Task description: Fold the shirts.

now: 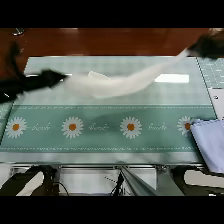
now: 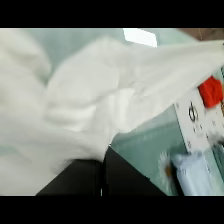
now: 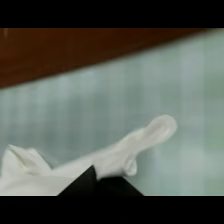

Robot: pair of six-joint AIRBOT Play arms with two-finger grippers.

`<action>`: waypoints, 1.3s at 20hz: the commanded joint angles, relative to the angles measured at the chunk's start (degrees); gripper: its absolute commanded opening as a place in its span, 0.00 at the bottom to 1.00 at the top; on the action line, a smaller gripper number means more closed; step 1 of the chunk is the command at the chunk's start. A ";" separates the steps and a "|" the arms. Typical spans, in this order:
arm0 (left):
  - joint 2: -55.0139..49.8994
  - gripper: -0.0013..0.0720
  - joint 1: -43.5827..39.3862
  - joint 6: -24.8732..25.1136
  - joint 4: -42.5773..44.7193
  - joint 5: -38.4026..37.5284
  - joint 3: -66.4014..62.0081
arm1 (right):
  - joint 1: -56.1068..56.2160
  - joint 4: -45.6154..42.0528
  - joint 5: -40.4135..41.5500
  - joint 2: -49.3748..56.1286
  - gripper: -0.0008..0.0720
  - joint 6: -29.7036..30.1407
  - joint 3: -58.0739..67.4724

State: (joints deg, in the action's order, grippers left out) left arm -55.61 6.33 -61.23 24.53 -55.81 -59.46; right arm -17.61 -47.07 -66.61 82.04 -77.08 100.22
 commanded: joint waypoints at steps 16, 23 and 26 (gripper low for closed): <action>16.55 0.03 0.46 -23.74 50.60 -35.54 -59.34 | 0.87 -23.12 -20.11 -44.78 0.05 -10.93 21.79; 16.06 0.04 0.44 -23.71 52.61 -35.28 -44.57 | 0.87 -21.99 -26.77 -45.11 0.05 -11.63 8.68; 11.23 0.04 0.42 -23.45 52.13 -31.76 -34.97 | 0.92 -18.51 -22.84 -45.11 0.05 -9.99 -6.73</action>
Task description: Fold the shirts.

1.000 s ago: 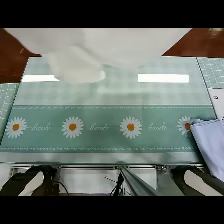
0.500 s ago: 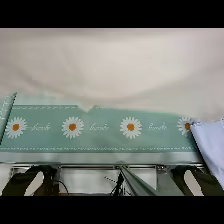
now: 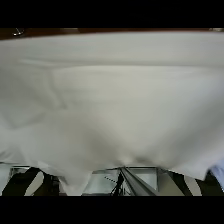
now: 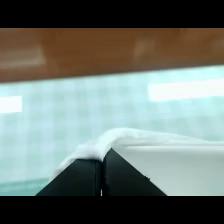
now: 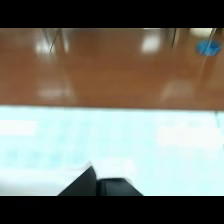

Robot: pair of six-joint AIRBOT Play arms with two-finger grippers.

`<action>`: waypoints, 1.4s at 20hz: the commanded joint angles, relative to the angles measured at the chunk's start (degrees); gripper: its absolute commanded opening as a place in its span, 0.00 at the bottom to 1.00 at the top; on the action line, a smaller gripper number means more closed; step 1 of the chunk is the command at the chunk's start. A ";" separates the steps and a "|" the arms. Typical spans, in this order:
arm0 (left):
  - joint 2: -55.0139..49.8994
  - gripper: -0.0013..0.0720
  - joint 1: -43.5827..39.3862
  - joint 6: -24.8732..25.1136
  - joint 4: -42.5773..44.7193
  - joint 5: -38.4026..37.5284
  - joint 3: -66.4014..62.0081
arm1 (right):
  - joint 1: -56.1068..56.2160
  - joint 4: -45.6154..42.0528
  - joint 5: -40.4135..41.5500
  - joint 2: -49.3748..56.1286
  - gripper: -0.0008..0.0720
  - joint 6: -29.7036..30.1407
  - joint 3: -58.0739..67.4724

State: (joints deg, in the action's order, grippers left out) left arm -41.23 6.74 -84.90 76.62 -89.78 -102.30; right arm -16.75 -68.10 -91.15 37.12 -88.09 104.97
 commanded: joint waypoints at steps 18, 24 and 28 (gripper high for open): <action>-52.76 0.04 -5.81 0.63 -19.15 41.57 14.69 | 1.77 21.57 33.14 59.21 0.05 10.08 -15.85; -57.24 0.04 -5.70 0.61 -19.69 38.16 14.69 | 3.37 21.66 32.81 64.13 0.05 7.63 -14.99; -57.16 0.04 -2.97 2.69 -19.69 28.17 12.20 | 0.59 22.71 25.27 61.99 0.05 8.76 -14.49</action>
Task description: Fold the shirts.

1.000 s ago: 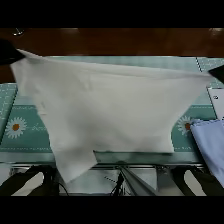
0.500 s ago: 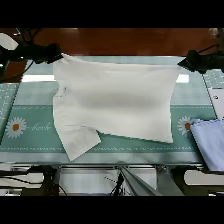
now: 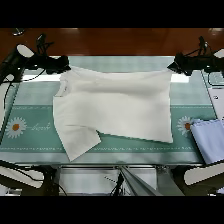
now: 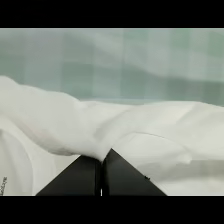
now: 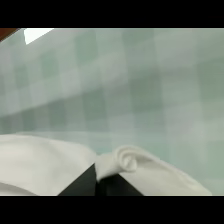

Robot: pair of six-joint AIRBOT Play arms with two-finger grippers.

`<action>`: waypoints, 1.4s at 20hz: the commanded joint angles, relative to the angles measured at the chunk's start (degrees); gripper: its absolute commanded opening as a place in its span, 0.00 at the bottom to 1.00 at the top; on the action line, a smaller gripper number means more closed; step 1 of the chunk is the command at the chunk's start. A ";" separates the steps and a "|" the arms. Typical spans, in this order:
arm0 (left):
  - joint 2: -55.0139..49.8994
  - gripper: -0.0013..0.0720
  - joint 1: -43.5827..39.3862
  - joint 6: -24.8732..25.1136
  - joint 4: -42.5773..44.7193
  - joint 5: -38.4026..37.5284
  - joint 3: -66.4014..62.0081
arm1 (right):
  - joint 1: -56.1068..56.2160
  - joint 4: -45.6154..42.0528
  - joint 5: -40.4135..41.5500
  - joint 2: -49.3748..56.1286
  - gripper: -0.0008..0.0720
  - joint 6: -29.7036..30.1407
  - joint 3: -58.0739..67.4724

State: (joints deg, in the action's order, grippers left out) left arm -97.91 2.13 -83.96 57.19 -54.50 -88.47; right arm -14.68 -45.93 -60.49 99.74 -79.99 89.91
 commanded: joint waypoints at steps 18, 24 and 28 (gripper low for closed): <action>3.34 0.98 9.33 6.99 4.96 -35.50 8.94 | -4.52 -19.37 -21.40 -13.77 0.86 0.07 -12.35; 19.45 0.98 23.39 7.19 6.84 -26.64 35.39 | -7.96 -15.02 -7.82 -42.73 0.86 1.33 -43.15; 27.23 0.98 28.92 10.29 -0.59 -20.41 49.92 | -7.96 -2.29 -5.09 -54.12 0.86 2.54 -57.66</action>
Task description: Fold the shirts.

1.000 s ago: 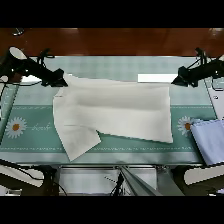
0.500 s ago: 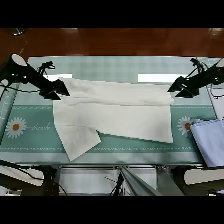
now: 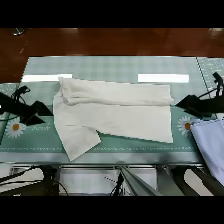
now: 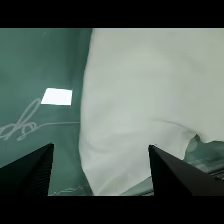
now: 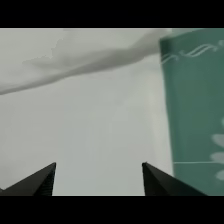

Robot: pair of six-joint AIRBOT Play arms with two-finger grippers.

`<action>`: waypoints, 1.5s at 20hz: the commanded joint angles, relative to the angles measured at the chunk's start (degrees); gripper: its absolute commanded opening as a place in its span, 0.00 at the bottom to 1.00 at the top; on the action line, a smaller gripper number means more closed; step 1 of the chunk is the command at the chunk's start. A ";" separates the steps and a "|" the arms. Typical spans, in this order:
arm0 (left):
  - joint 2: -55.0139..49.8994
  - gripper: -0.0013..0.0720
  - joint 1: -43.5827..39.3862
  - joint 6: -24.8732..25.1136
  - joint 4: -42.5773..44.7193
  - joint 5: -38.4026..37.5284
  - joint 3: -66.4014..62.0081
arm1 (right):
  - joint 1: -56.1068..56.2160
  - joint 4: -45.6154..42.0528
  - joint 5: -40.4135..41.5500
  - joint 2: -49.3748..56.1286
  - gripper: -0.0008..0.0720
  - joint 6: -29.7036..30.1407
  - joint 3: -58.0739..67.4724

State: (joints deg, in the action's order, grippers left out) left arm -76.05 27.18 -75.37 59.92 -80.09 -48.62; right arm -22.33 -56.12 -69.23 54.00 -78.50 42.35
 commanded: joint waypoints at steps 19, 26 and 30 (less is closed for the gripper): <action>6.03 0.04 -9.33 15.96 -18.60 10.75 26.34 | -17.44 -10.82 -8.11 -2.49 0.86 -3.19 -9.49; 6.01 0.04 -9.22 15.96 -18.60 11.17 26.12 | -8.92 -11.63 -10.49 -0.33 0.86 -2.91 -17.81; 6.01 0.04 -9.22 15.96 -18.60 11.17 26.14 | -5.33 -6.12 -6.54 5.55 0.86 -1.95 -17.77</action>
State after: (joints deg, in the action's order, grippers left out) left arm -70.06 18.00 -59.48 41.39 -68.93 -22.44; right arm -30.39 -64.93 -77.89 56.14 -81.08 25.08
